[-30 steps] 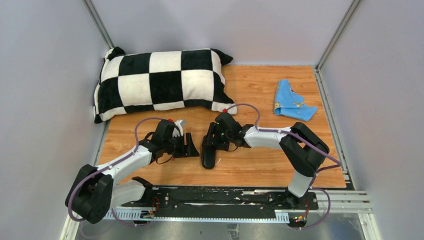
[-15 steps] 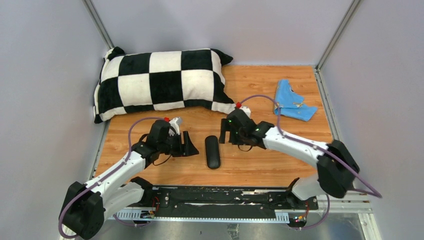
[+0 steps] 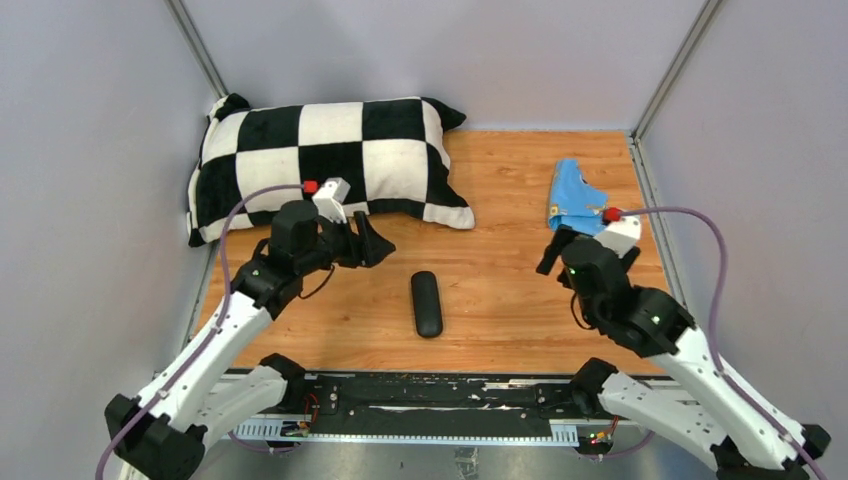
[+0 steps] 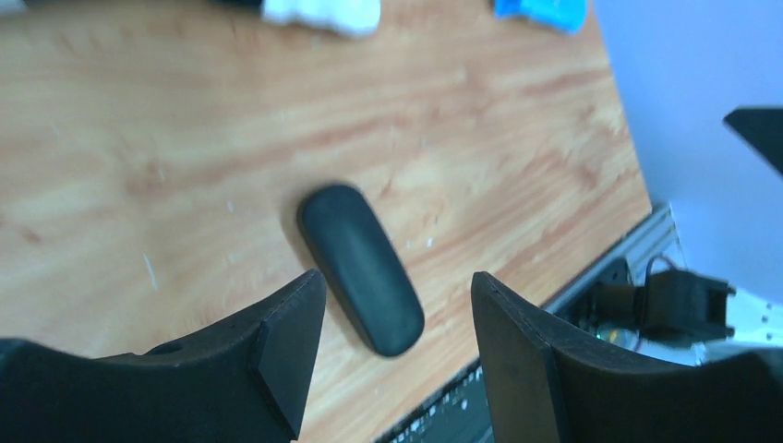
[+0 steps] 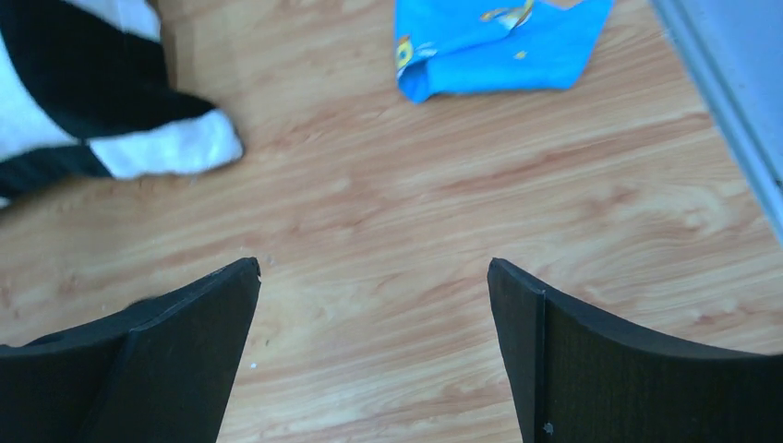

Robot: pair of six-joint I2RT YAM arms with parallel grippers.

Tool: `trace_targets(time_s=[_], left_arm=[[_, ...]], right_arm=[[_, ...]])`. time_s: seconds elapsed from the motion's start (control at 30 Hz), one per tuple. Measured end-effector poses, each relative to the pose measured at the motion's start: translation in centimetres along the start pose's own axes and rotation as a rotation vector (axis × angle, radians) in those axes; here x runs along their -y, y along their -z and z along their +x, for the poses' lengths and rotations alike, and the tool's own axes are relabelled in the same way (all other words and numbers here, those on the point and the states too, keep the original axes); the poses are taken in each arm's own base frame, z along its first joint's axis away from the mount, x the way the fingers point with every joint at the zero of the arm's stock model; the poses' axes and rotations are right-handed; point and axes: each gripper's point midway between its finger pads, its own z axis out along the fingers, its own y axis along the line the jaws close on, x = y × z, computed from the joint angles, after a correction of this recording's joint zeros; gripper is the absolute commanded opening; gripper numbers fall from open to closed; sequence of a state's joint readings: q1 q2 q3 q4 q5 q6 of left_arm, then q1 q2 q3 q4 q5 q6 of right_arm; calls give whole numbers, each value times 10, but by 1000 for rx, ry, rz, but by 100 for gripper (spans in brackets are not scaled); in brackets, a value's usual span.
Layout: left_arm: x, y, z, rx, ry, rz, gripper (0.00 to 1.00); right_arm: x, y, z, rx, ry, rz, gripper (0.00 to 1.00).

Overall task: Organize the sunglasses
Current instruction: Reset both arms

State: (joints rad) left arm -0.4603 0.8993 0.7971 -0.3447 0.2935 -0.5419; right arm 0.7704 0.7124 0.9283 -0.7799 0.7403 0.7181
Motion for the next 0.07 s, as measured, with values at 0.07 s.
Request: trace_targets(time_s=[0.07], left_arm=[[10,13,-26,90,-42,0,67]], right_arm=[[16,8,-11,58,-30,30,100]])
